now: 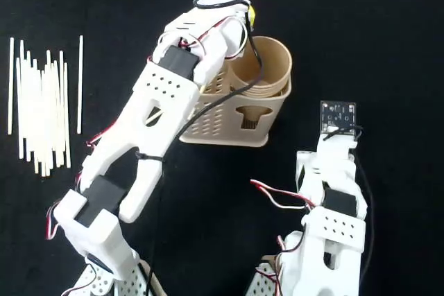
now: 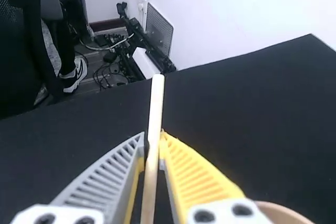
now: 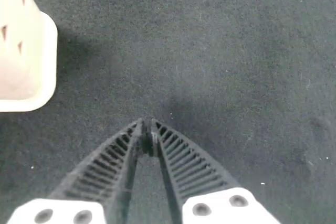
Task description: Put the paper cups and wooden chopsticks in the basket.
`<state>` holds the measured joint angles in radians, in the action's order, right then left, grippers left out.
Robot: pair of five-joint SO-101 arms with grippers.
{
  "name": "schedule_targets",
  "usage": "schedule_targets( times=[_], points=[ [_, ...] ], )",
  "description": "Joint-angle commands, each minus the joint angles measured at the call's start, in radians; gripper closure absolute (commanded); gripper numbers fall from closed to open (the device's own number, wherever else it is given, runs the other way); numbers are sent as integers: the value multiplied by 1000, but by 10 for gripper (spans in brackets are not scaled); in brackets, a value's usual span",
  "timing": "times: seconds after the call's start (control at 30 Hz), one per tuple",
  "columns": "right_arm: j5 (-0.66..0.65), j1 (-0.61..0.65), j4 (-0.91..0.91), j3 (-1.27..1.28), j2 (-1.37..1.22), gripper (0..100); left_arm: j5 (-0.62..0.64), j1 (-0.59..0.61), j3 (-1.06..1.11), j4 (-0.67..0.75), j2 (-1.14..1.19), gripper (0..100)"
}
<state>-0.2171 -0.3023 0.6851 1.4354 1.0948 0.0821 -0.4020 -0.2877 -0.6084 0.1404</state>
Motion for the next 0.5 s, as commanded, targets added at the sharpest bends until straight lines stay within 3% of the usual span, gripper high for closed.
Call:
schedule_targets(
  times=[0.0, 0.47],
  points=[
    [-6, 8, -20, -8, 15, 983, -12, -13, -73, 8, -143, 971],
    [-6, 8, -20, -8, 15, 983, -5, -13, -36, -11, -219, 971]
  ],
)
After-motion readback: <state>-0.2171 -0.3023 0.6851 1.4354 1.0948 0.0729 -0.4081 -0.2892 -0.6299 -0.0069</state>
